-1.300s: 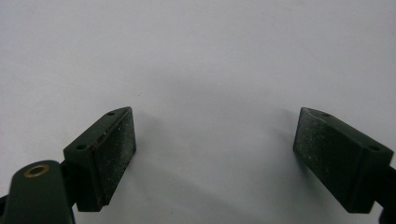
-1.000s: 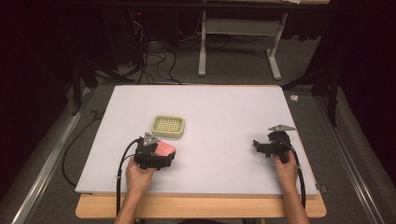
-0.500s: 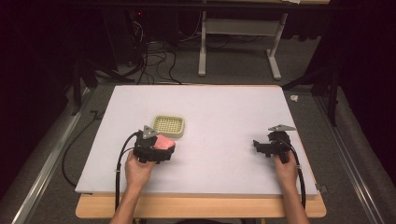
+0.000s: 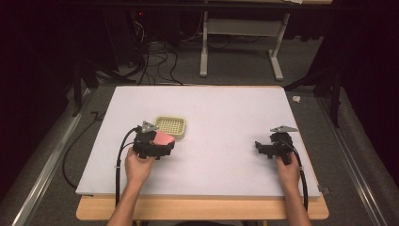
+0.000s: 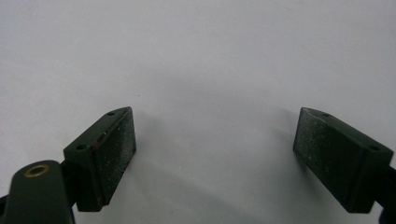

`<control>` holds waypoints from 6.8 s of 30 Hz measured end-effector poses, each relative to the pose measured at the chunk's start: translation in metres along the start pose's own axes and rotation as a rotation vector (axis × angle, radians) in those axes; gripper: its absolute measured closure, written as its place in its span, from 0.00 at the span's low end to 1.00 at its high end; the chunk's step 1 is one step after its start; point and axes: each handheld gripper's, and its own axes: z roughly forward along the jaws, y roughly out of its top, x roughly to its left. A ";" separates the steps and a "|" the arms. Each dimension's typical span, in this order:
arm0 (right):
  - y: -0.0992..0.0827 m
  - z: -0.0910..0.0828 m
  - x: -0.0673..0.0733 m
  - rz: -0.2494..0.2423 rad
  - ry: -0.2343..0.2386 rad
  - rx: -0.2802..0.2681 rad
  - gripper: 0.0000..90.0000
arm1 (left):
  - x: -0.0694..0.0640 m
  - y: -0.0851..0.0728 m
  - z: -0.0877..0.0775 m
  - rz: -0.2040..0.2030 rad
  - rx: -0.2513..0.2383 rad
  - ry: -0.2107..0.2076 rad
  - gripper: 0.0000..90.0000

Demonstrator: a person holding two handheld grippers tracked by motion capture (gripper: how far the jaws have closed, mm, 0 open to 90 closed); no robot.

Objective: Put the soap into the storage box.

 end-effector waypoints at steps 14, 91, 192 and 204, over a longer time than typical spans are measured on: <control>0.000 0.000 0.000 0.000 0.000 0.000 0.15 | 0.002 0.024 0.013 0.034 0.025 0.062 0.16; 0.000 0.000 0.000 -0.001 0.000 0.000 0.15 | 0.007 0.052 0.058 -0.017 0.058 0.169 0.12; 0.000 0.000 0.000 0.000 0.000 0.000 0.15 | 0.010 -0.027 -0.055 -0.030 -0.172 0.080 0.15; 0.000 0.000 0.000 0.000 0.000 0.000 0.15 | 0.015 -0.036 -0.050 -0.041 -0.145 0.095 0.15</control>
